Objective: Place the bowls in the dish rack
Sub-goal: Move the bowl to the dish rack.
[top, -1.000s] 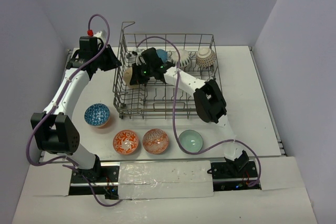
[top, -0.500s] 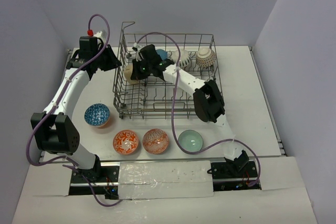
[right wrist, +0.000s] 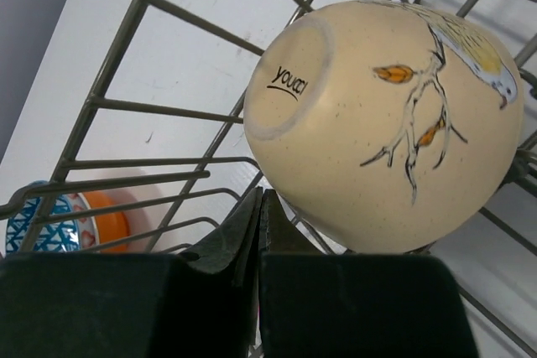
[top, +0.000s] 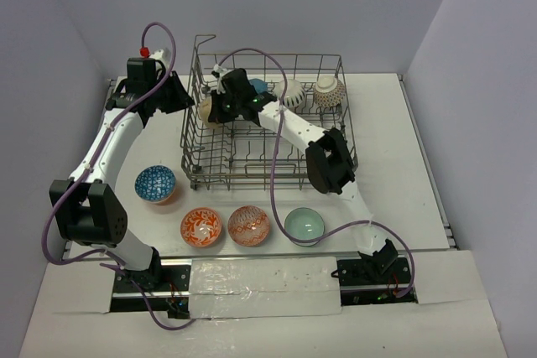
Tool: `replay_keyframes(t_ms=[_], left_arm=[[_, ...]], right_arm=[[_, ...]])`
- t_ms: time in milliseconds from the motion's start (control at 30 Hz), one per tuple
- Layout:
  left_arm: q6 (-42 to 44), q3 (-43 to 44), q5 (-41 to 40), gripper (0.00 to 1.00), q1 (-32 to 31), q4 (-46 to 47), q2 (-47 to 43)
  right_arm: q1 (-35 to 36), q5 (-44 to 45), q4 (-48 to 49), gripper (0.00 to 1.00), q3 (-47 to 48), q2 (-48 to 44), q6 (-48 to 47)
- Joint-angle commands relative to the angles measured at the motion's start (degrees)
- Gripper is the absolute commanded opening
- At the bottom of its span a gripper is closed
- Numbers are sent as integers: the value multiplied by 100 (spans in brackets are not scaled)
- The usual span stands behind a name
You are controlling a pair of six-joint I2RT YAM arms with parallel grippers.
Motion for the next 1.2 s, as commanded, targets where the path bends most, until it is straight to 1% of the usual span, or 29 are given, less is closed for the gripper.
replay_keyframes(t_ms=[0,267,567,833,1167], left_arm=[[-11,195,-33,0,55,-36,62],[-11,195,-24,0,55,-45,97],[16,195,-33,0,37,-54,124],[51,195,-86,0,37,-80,124],[59,203,-60,0,37,-89,159]], right_arm=[[-105,238,80,0,333,122,29],[-149,642,124,0,385,209,91],[-185,897,212,0,631,394,188],[-211,1064,405,0,711,464,328],[-290,1038,739,0,755,517,521]])
